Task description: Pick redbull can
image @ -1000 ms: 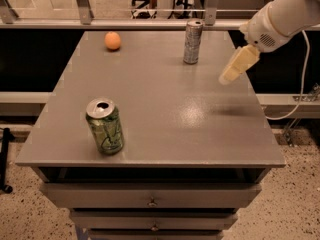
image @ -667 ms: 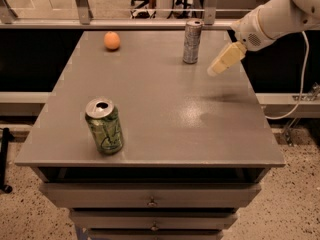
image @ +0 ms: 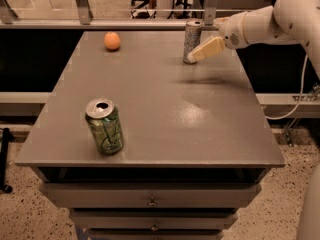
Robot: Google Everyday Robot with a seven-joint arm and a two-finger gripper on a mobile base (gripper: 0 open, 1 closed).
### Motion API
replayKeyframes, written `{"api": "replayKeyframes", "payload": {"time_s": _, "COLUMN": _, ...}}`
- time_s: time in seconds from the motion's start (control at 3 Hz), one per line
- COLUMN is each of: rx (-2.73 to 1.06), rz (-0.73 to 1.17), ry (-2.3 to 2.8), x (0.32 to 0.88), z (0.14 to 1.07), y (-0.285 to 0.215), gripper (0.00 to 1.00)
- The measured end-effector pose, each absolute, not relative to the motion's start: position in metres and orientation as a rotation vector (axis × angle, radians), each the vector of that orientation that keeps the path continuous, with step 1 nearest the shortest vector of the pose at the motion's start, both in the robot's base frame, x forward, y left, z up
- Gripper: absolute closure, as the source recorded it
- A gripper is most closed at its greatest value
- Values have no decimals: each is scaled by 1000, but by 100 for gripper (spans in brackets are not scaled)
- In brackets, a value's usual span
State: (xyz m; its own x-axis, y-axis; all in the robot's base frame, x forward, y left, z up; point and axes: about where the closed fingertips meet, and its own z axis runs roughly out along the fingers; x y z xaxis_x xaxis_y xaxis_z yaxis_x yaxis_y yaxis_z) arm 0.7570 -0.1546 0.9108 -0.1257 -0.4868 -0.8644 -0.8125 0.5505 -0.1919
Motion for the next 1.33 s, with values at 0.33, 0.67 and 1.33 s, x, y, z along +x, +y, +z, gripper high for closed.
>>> {"api": "replayKeyframes", "payload": {"time_s": 0.33, "rx": -1023, "rz": 497, "ry": 1714, "x": 777, "z": 911, "y": -134, "gripper": 0}}
{"api": "replayKeyframes", "payload": {"time_s": 0.67, "rx": -977, "rz": 556, "ry": 1720, "x": 786, "z": 902, "y": -122, "gripper": 1}}
{"api": "replayKeyframes", "payload": {"time_s": 1.33, "rx": -946, "rz": 616, "ry": 1734, "x": 782, "z": 902, "y": -116, "gripper": 45}}
